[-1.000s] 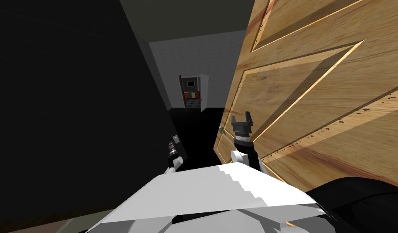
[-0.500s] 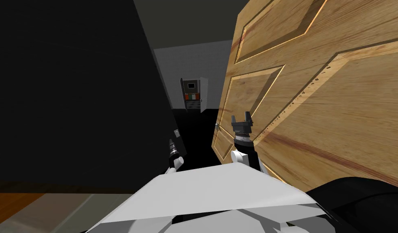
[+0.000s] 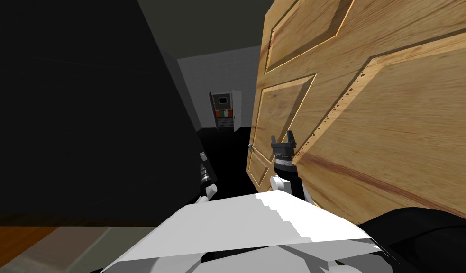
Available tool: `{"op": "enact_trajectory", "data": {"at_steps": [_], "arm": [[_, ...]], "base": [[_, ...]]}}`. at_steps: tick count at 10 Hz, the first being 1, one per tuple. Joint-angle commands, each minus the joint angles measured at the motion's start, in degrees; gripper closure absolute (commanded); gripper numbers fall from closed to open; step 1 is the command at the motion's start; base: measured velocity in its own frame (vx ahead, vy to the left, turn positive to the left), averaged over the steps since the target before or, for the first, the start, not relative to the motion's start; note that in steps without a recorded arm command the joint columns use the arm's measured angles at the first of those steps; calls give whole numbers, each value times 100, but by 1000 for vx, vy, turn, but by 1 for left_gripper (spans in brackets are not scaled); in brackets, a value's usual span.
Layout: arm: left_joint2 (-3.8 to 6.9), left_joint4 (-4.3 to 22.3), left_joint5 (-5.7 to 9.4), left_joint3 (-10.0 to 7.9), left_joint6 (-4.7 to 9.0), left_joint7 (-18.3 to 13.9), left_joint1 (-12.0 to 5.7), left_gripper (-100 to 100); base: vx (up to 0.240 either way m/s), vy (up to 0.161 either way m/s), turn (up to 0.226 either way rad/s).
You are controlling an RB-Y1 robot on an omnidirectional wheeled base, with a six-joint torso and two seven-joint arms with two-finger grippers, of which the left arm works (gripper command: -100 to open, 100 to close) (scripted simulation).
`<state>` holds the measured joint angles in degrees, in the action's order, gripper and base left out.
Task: Push the door open
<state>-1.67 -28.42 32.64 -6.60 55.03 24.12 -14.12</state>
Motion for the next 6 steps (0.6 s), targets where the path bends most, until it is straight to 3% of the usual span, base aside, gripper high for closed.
{"op": "enact_trajectory", "data": {"at_steps": [1, 3, 6], "arm": [[96, -53, 5, -6, -21, 15, 18, -100], [239, -43, 7, -5, 7, 20, 21, -100], [275, -29, 11, -4, 48, 27, 24, -100]], "base": [[73, 167, 18], [118, 164, -1], [202, 92, -18]]}}
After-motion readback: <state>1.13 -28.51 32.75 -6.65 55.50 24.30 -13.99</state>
